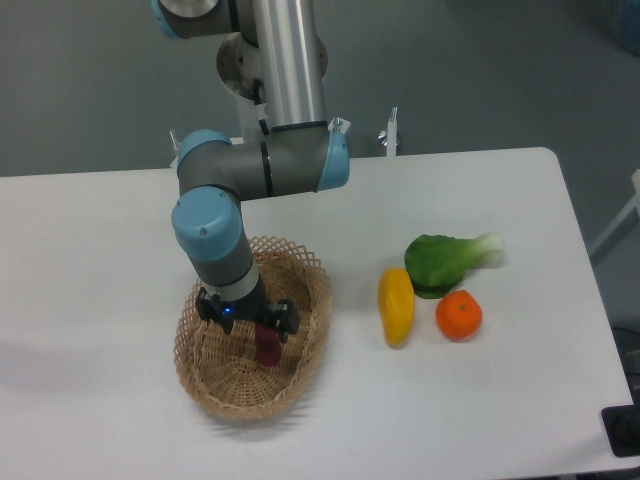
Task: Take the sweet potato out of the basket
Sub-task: 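Close the gripper around the purple sweet potato inside the basket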
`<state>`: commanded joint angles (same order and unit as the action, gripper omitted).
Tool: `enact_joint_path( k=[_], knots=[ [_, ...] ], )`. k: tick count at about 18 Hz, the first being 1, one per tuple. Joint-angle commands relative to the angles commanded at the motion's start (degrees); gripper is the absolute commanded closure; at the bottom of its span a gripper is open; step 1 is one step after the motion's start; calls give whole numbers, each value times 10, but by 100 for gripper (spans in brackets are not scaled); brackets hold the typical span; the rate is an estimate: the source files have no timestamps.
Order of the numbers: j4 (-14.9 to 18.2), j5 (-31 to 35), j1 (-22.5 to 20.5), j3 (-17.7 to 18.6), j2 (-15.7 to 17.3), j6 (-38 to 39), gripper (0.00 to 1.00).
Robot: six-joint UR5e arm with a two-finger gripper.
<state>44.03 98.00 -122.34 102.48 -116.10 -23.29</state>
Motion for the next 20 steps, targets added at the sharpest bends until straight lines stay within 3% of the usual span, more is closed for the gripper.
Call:
enact_joint_path(
  k=[19, 20],
  knots=[
    [-3, 25, 1, -1, -18, 4, 0],
    [-3, 29, 0, -3, -19, 4, 4]
  ],
)
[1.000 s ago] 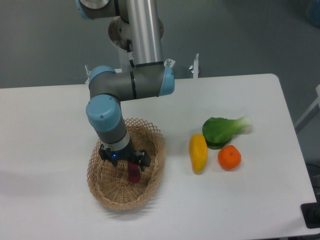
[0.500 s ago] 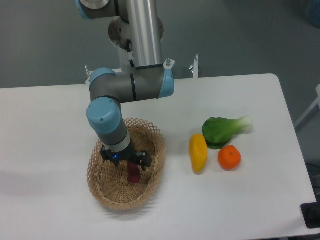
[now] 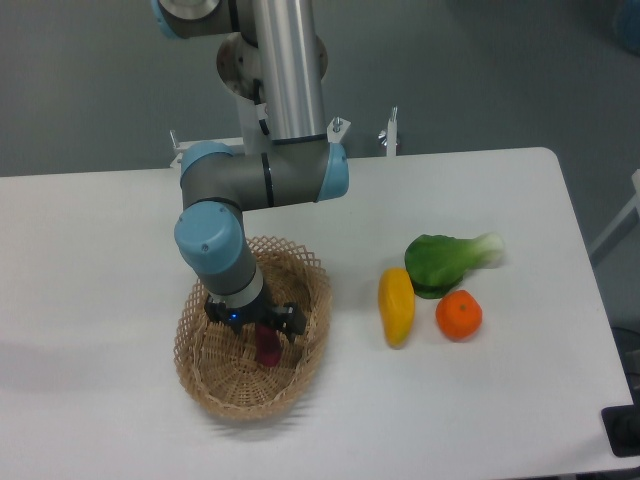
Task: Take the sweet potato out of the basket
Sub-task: 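Close the gripper around the purple sweet potato inside the basket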
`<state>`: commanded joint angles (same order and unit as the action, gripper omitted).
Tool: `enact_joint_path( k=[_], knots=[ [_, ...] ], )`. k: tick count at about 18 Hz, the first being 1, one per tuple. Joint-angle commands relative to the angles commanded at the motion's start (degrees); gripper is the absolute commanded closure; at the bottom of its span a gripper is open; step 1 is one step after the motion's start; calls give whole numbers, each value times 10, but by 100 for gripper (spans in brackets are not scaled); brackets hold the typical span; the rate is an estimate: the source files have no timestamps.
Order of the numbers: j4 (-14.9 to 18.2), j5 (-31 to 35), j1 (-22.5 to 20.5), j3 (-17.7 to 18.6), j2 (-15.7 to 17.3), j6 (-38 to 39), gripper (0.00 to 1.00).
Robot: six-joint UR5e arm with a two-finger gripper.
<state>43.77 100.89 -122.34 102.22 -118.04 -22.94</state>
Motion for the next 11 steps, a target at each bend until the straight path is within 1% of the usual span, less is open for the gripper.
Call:
enact_joint_path(
  k=[3, 5, 7, 8, 9, 11],
  knots=[
    [0, 1, 0, -4, 1, -2, 23],
    [0, 2, 0, -5, 1, -4, 38],
    [0, 2, 0, -5, 2, -4, 49],
    [1, 2, 0, -5, 2, -5, 53],
    [1, 2, 0, -5, 3, -10, 55],
    [1, 2, 0, -4, 4, -18, 55]
  ],
)
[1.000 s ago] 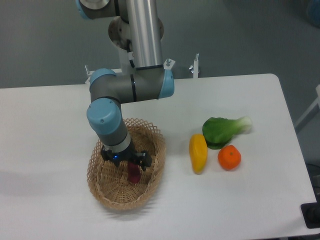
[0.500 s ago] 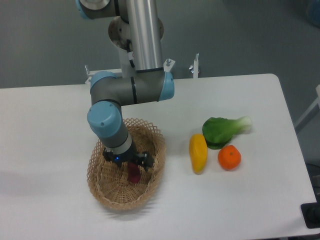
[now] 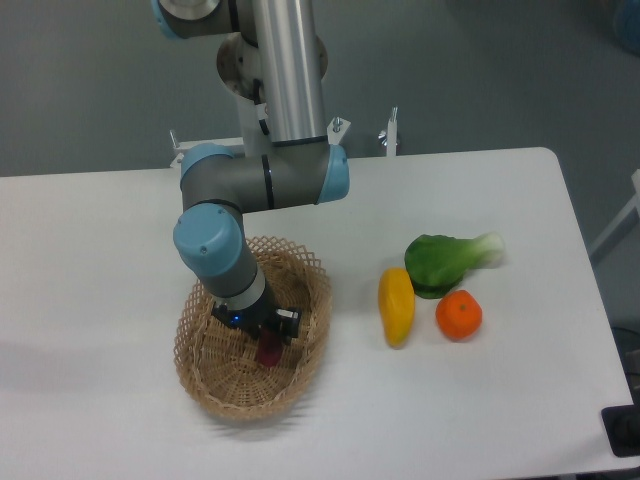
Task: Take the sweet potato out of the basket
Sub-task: 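Close the gripper around the purple sweet potato inside the basket, then lift the sweet potato out of the basket and carry it toward the orange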
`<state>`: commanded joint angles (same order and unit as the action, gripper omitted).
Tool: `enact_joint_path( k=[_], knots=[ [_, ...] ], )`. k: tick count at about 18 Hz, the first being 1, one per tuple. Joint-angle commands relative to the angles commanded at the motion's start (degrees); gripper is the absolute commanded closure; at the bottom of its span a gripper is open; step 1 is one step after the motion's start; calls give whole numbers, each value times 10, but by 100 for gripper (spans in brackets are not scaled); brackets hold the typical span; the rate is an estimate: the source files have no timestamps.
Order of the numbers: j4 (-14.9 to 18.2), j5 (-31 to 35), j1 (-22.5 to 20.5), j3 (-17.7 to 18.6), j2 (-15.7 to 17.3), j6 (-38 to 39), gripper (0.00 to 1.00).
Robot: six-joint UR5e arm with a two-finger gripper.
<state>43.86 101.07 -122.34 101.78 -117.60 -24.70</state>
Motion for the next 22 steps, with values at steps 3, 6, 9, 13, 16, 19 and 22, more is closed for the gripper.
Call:
enact_joint_path(
  k=[3, 6, 9, 13, 16, 19, 22],
  knots=[
    [0, -1, 0, -3, 3, -1, 55],
    [0, -1, -2, -4, 8, -22, 55],
    [1, -1, -7, -5, 17, -30, 55],
    [5, -5, -29, -20, 40, -75, 55],
    [5, -8, -52, -45, 43, -81, 55],
    [10, -9, -76, -68, 45, -139, 54],
    [11, -35, -113, -71, 62, -185, 54]
  ],
)
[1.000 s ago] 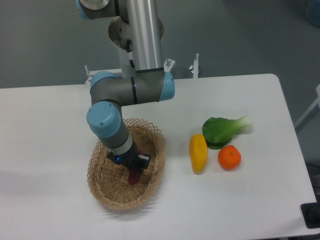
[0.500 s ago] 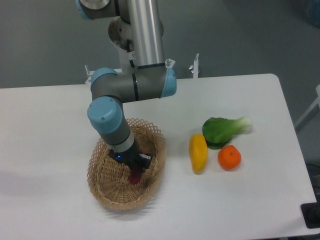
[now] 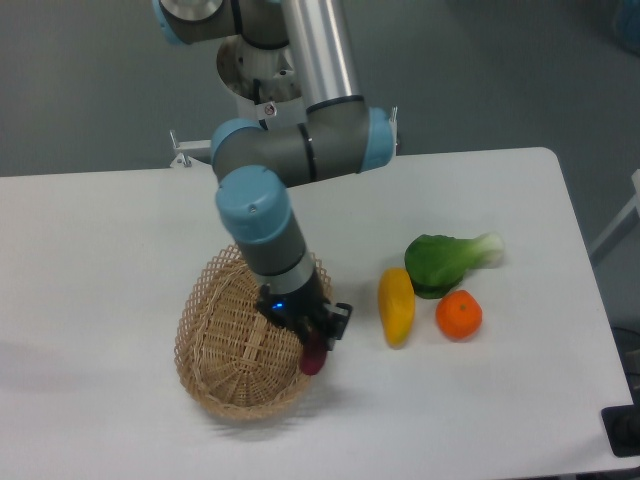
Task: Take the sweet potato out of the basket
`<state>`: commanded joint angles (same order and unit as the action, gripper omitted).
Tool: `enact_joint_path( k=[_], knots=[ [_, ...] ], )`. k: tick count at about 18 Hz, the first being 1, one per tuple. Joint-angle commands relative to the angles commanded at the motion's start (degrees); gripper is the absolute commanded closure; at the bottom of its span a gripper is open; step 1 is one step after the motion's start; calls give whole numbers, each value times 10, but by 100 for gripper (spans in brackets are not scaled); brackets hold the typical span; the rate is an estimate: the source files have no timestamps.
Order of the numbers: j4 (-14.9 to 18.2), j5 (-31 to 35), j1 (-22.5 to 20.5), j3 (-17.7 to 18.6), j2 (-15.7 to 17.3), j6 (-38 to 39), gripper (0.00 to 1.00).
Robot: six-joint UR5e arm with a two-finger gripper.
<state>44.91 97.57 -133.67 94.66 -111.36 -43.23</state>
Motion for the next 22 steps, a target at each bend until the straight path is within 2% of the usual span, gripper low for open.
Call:
enact_joint_path(
  k=[4, 11, 17, 22],
  knots=[
    [1, -38, -60, -3, 14, -84, 54],
    [4, -61, -118, -21, 15, -180, 55],
    [4, -86, -150, -24, 19, -221, 55],
    [4, -89, -154, -25, 21, -230, 55]
  ],
)
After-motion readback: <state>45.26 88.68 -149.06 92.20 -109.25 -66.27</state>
